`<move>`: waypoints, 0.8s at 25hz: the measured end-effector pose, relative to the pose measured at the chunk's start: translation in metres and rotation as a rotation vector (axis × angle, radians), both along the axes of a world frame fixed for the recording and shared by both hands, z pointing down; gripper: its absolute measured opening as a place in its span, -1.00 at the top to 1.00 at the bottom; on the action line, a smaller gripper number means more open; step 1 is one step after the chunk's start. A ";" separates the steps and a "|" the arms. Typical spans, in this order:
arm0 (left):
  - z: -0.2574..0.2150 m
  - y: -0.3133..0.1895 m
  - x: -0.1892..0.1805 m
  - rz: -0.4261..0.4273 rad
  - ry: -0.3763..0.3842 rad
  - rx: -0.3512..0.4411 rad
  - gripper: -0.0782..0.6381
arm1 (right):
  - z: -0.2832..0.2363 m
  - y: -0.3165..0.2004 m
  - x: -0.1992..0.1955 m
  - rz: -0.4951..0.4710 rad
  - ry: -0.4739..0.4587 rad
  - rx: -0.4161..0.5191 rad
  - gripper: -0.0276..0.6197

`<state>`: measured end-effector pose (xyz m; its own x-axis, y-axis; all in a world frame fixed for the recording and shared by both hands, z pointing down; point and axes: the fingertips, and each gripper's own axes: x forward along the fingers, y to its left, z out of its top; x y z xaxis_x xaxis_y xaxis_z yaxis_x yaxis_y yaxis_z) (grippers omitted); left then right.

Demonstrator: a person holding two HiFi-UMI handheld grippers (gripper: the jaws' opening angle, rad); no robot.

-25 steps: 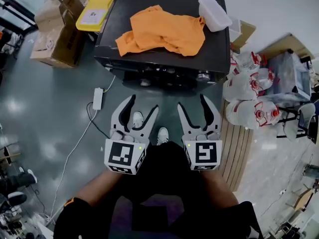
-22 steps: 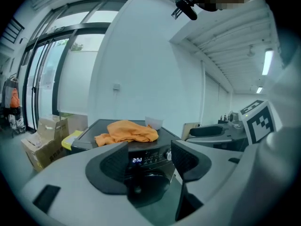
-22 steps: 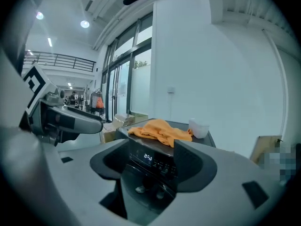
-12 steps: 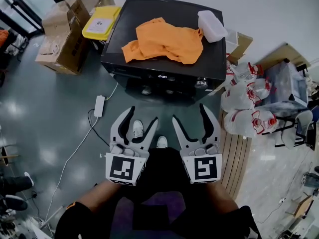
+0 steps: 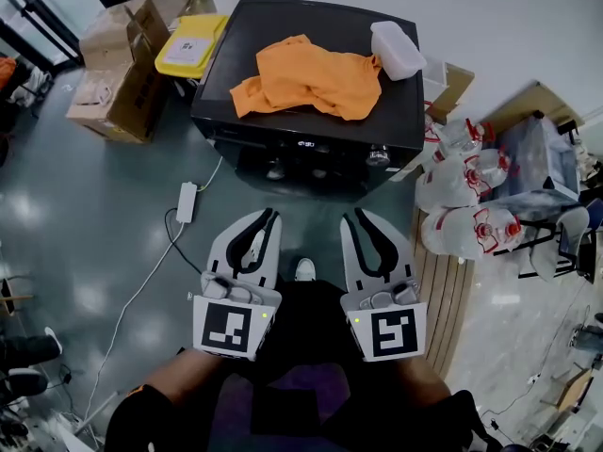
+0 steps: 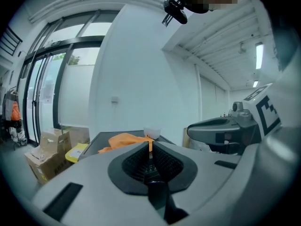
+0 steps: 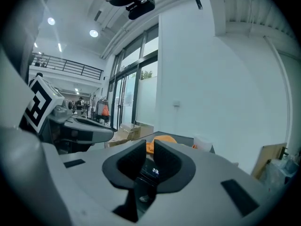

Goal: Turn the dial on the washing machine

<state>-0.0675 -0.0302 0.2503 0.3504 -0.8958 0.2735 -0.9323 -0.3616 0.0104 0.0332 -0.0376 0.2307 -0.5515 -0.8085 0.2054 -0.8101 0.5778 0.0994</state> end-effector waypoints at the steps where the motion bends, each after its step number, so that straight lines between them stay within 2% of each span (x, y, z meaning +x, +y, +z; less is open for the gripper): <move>1: -0.002 0.001 0.001 0.001 0.001 0.000 0.70 | -0.003 0.001 0.000 -0.001 -0.006 -0.002 0.74; 6: -0.007 0.005 0.002 0.002 0.011 -0.003 0.73 | -0.014 0.005 0.000 -0.012 -0.022 0.010 0.86; 20: 0.000 0.005 0.002 -0.004 0.013 -0.031 0.74 | 0.001 0.009 -0.003 -0.039 -0.020 -0.049 0.87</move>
